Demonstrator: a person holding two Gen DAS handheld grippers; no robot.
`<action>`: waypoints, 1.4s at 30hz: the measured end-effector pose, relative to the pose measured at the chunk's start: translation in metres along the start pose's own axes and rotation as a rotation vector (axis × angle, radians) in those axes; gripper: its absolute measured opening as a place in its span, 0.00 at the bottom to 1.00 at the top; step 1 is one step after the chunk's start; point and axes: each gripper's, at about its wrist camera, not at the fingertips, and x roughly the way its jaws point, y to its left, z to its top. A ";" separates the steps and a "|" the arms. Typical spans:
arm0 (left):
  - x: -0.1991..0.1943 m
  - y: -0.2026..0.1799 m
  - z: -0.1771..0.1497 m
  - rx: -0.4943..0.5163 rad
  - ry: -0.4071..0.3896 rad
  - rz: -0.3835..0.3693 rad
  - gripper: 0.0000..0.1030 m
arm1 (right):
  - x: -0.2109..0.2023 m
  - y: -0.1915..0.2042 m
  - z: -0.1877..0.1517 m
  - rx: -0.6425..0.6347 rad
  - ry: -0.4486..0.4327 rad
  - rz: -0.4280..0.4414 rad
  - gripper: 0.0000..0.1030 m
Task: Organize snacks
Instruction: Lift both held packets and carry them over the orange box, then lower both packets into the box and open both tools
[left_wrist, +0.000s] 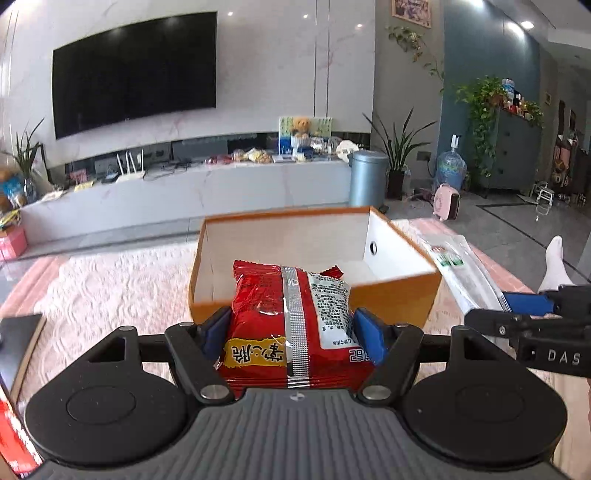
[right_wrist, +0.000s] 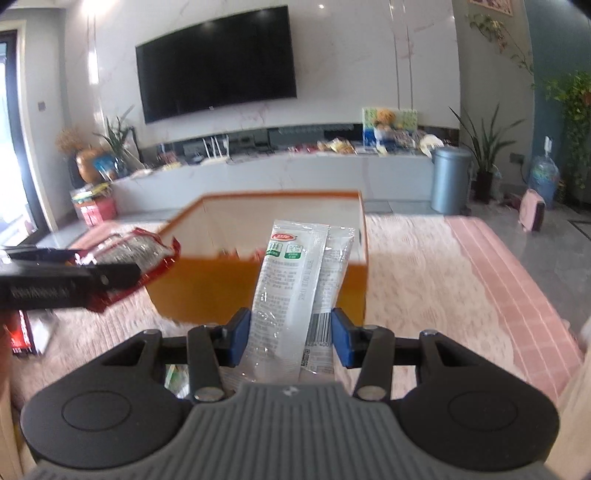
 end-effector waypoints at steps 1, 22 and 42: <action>0.003 0.000 0.006 -0.001 -0.005 -0.001 0.80 | 0.001 0.000 0.007 -0.005 -0.007 0.005 0.44; 0.102 0.025 0.048 -0.078 0.130 0.032 0.80 | 0.118 -0.002 0.105 -0.041 0.113 0.053 0.44; 0.175 0.024 0.031 0.037 0.325 0.087 0.80 | 0.240 0.005 0.087 -0.156 0.391 -0.024 0.44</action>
